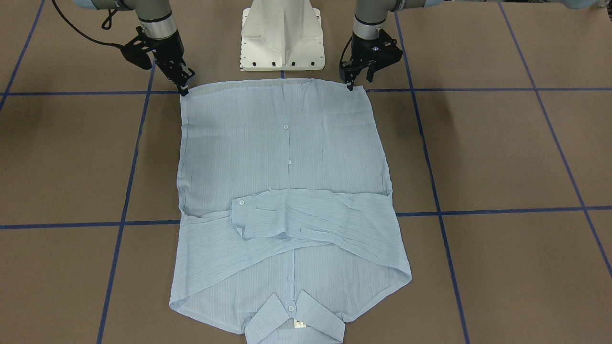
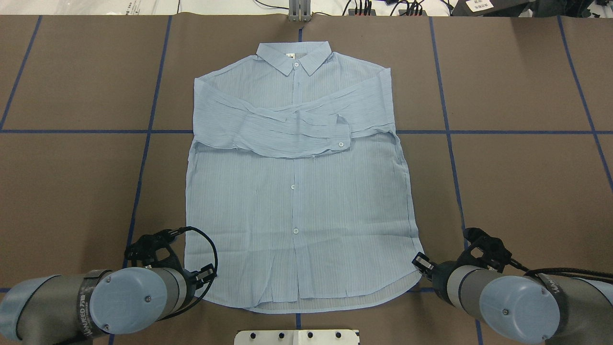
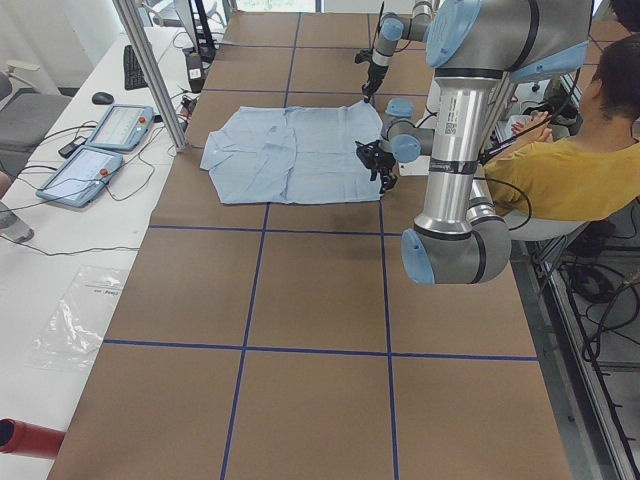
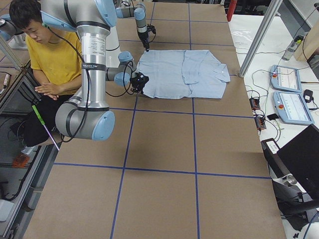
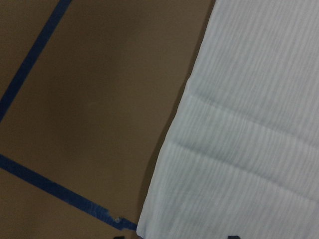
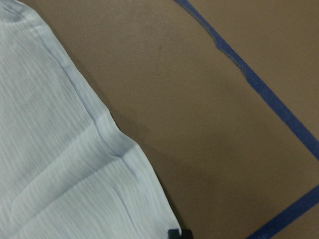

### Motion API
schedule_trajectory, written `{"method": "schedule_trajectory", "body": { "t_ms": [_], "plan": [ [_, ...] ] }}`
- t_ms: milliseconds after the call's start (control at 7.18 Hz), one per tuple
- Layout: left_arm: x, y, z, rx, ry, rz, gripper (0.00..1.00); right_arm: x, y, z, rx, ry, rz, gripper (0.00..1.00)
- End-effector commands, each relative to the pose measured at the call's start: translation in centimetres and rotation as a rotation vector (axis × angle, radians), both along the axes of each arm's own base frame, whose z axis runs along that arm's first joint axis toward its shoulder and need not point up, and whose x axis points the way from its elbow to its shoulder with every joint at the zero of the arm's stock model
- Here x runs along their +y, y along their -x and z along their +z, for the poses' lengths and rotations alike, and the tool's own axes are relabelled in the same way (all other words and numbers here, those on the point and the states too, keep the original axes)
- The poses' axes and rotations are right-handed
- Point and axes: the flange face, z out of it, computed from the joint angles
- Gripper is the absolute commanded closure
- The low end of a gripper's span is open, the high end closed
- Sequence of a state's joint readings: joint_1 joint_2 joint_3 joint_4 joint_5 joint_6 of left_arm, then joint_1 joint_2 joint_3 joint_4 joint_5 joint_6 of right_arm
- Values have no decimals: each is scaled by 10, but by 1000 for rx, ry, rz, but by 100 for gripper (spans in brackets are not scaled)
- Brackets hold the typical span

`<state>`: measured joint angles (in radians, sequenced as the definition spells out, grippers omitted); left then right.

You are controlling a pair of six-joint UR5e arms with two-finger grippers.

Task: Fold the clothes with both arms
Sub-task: 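Grasp the bottom hem corners with both grippers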

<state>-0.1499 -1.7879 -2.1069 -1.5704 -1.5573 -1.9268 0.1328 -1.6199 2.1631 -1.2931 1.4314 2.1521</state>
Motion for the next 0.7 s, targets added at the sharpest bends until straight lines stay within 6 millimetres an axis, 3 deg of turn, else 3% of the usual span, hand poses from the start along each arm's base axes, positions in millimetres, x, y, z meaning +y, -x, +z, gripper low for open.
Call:
{"method": "schedule_trajectory", "body": {
  "t_ms": [0,279,557],
  "plan": [
    [0,-8,12,-27,3,8,32,-1,-2,4,10,-1,5,100],
    [0,-11,19,-42,7,6,32,0,-1,5,11,-3,4,100],
    [1,-12,17,-39,10,6,47,0,-1,6,13,-3,4,100]
  ]
}}
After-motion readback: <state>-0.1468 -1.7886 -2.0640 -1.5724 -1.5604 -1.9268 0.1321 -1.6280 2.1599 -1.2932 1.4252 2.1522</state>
